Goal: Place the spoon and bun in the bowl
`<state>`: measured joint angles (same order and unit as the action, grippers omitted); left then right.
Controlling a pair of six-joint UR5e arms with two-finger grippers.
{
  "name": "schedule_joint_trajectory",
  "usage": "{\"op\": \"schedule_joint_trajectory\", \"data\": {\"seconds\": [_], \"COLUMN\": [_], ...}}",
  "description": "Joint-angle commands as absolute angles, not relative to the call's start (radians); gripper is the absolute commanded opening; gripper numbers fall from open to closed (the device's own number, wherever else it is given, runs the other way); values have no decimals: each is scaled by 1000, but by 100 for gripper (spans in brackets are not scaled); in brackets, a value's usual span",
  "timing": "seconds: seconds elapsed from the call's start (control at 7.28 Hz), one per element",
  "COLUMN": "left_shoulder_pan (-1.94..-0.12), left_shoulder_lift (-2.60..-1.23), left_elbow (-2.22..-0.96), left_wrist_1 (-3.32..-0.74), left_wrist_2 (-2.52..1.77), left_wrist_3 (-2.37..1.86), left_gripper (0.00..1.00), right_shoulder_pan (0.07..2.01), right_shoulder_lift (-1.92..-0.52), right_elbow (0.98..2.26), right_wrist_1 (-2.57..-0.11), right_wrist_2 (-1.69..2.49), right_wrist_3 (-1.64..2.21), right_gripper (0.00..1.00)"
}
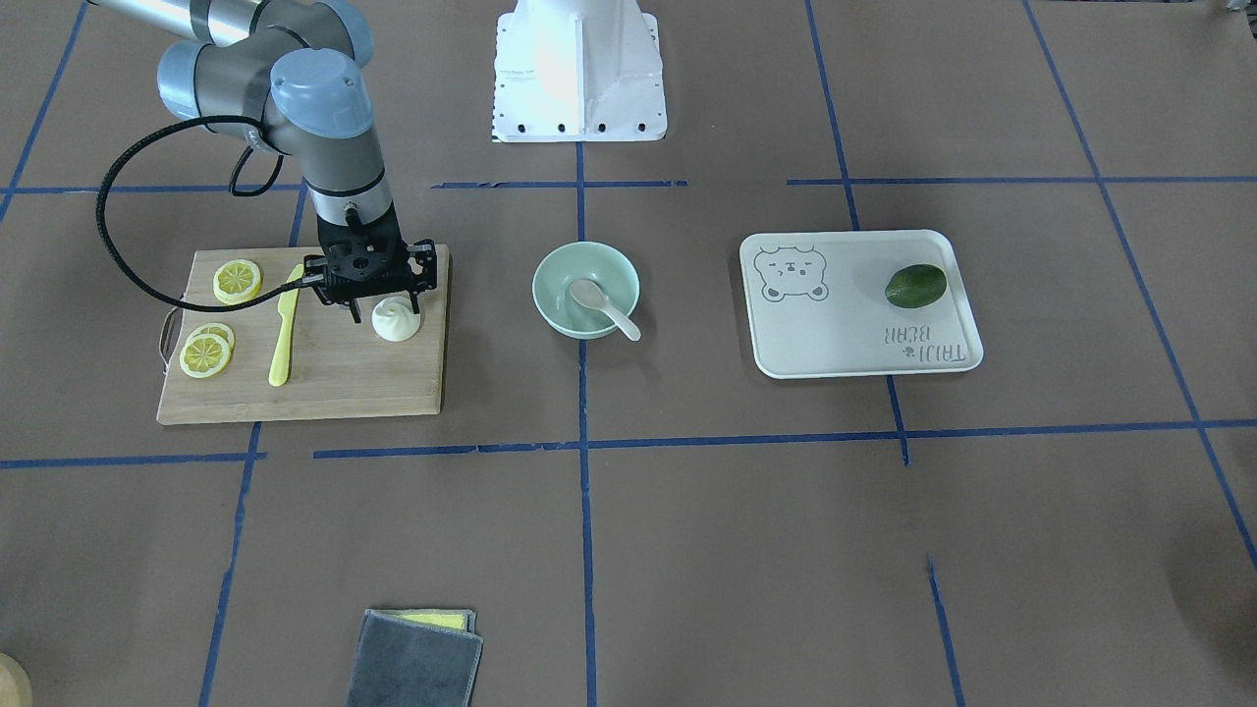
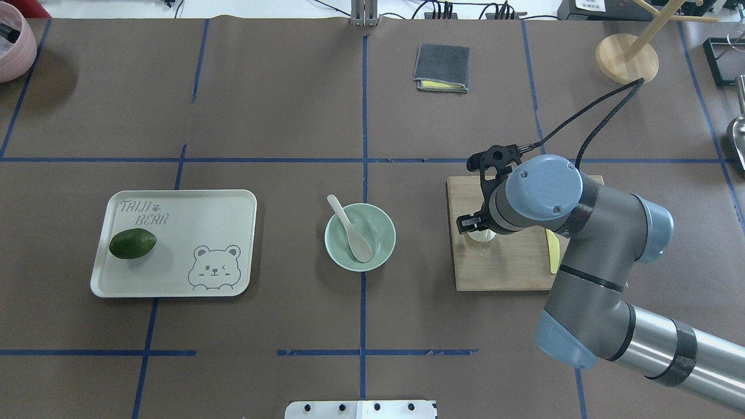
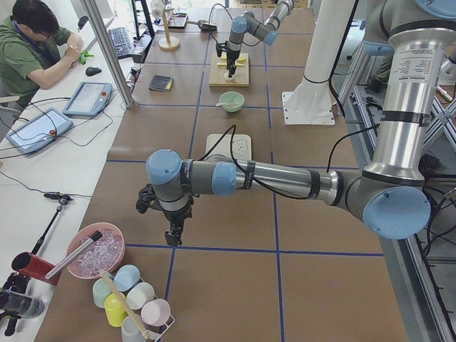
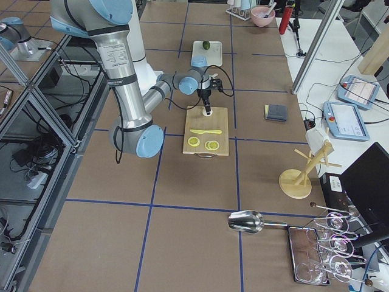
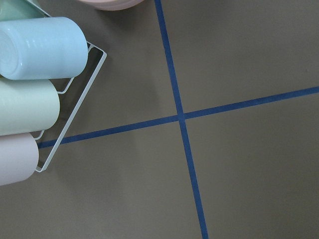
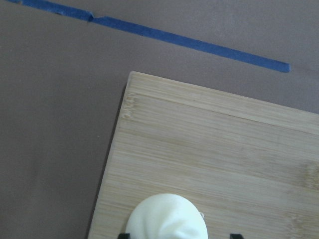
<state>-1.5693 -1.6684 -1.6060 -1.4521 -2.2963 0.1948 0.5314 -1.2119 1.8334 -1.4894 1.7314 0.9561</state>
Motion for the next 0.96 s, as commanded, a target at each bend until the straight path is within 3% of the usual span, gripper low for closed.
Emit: {"op": "schedule_joint_trajectory", "data": {"seconds": [0.0,0.14,0.55,0.82], "left_shoulder_pan": [-1569,-1569,-1569,-1569], "left_shoulder_lift": [-1670,-1669,-1674,-1674], "left_elbow": [-1606,-1609,-1609,-1612], "left_wrist_1": [-1453,-1451,-1451,-1451], "left_wrist_2": [-2295,-2295,-2295,-2295], "left_wrist_3": [195,195,193,195], "left_gripper": [100,100,100,100], "right_shoulder_pan": [529,531,531,528], "right_shoulder_lift": [-1191,-1181,-1166,-1045], "right_elbow": [1827,1827,1835,1833], "right_wrist_1": [-1489,-1489,-1489,-1506], "right_wrist_2": [1732,1732,1730,1721], "right_wrist_3": [959,960,999,1084], "right_gripper": [12,0,0,0]}}
